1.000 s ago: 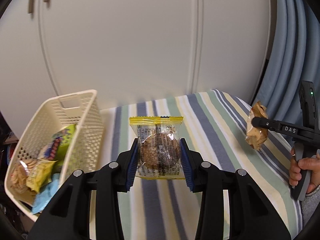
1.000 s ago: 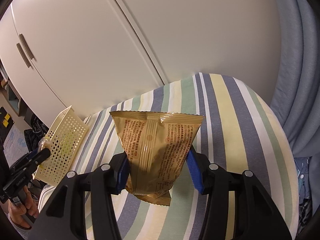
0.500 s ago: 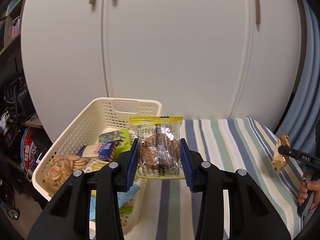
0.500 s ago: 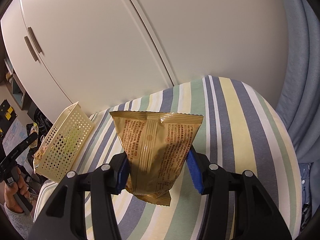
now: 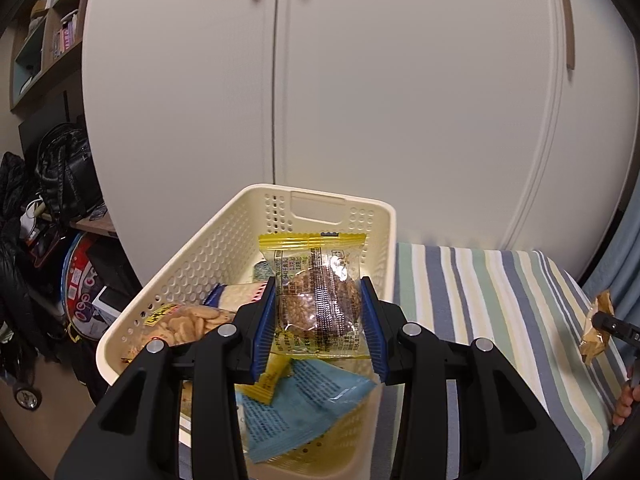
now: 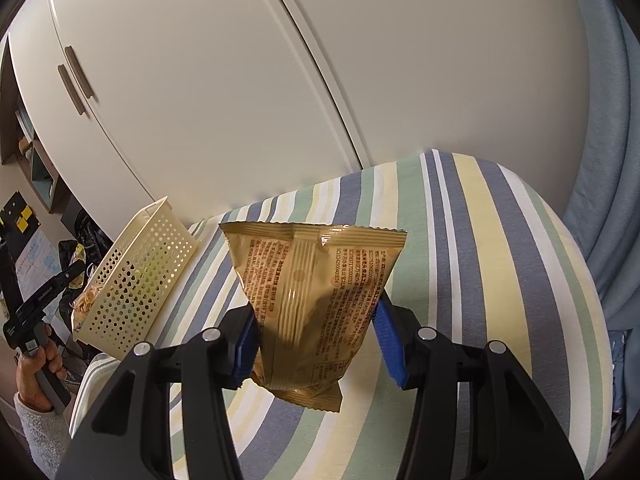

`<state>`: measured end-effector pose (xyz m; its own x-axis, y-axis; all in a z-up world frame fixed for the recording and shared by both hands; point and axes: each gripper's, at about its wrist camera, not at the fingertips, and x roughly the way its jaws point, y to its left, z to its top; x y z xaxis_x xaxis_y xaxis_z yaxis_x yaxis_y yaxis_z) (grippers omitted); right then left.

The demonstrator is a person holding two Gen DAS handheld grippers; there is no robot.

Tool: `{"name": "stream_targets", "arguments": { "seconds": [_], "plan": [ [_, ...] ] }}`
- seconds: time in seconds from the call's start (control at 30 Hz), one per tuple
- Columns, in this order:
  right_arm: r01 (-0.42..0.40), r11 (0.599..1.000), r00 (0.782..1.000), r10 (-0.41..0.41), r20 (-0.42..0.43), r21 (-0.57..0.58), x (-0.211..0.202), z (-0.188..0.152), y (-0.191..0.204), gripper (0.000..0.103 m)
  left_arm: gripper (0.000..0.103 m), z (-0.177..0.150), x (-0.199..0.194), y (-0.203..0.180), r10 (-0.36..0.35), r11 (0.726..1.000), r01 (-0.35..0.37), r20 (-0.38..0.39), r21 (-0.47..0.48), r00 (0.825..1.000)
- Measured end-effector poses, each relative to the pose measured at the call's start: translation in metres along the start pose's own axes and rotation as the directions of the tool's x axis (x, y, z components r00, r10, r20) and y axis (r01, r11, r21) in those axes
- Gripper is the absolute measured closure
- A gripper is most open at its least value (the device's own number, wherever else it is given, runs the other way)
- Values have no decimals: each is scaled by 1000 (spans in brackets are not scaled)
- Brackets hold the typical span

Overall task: Organize snacks
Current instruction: 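Carry the cookie packet to the basket with the left tool while the right tool carries the pastry packet, then release the small cookie packet into the basket with the left tool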

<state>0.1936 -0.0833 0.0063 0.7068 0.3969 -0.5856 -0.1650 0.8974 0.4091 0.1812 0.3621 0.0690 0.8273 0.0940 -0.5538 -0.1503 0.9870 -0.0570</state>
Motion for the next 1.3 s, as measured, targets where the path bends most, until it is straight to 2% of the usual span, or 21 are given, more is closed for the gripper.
{"name": "stream_targets", "arguments": {
  "seconds": [0.4,0.43,0.47,0.53,0.77,0.87,0.93,1.1,1.3],
  "plan": [
    [-2,1000,1000,2,-3,-9,-1,1,1,52,61,-3,-3,1,51,999,-51,11,0,999],
    [-2,1000,1000,2,-3,-12,-1,2,1,52,55,-3,-3,1,57,998,-57,12,1,998],
    [-2,1000,1000,2,-4,-14,-2,2,1,52,39,-3,-3,1,67,998,-67,13,2,998],
    [-4,1000,1000,4,-4,-17,-2,3,2,52,23,-3,-5,1,99,995,-99,29,4,995],
    [-10,1000,1000,10,-2,-29,-2,3,2,52,19,-3,-6,-1,173,984,-176,63,40,983],
    [-7,1000,1000,7,1,-24,-3,3,2,52,8,-3,-7,-1,199,978,-203,80,46,977],
    [-6,1000,1000,6,2,-25,-3,3,5,52,6,-2,-10,-2,220,973,-225,92,47,971],
    [-10,999,1000,11,18,-51,-8,11,22,52,3,-1,-14,-3,240,968,-245,100,49,966],
    [-45,994,999,47,19,-101,-5,25,64,52,3,1,-17,10,224,974,-225,94,-4,970]
  ]
}}
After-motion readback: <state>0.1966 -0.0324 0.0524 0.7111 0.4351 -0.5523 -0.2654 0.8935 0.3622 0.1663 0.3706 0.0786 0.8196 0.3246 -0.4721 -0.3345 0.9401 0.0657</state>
